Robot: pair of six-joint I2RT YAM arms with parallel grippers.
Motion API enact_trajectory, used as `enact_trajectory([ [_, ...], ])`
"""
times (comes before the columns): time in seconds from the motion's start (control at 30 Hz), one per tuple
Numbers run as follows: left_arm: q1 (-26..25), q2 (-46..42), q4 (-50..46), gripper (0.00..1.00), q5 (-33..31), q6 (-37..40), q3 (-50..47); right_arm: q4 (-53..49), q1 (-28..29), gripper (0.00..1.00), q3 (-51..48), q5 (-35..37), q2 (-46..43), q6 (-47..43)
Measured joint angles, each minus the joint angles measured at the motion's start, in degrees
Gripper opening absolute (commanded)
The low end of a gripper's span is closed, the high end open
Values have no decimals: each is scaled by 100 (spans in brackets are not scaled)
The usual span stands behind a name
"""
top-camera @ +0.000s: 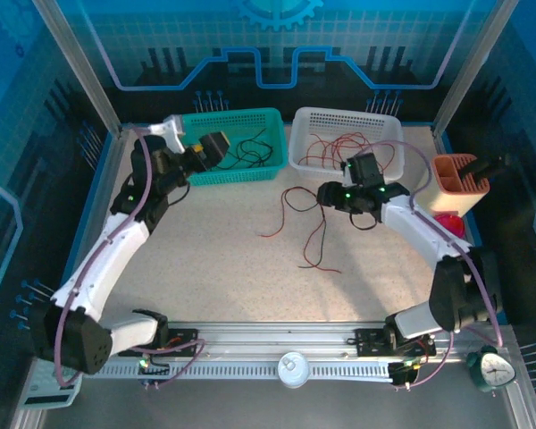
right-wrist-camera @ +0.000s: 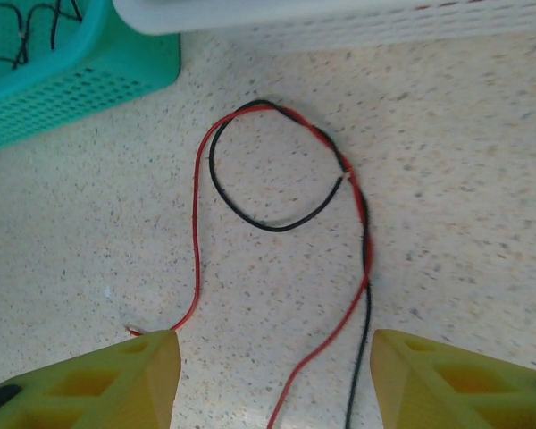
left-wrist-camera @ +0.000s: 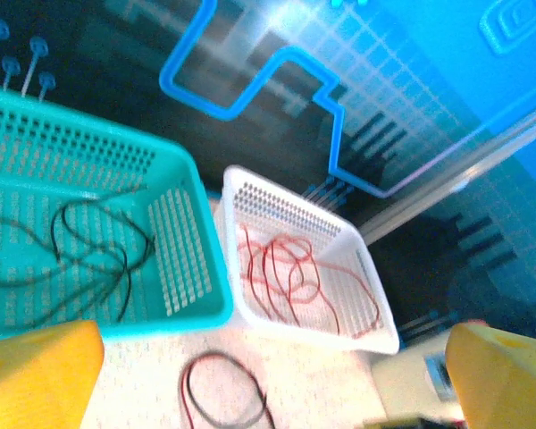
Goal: Untangle the cables
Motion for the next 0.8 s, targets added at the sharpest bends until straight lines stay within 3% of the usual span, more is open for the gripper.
enact_trajectory([
  [0.4, -177, -1191, -103, 99, -4, -649, -2052, -138, 782, 43, 1784, 280, 1952, -481],
  [0.57, -186, -1493, -103, 99, -68, -894, -2448, -450, 992, 38, 2509, 527, 2605, -767],
  [0.8, -186, -1576, -127, 99, -85, -949, -2485, -815, 1145, 39, 3029, 911, 3263, -1021],
])
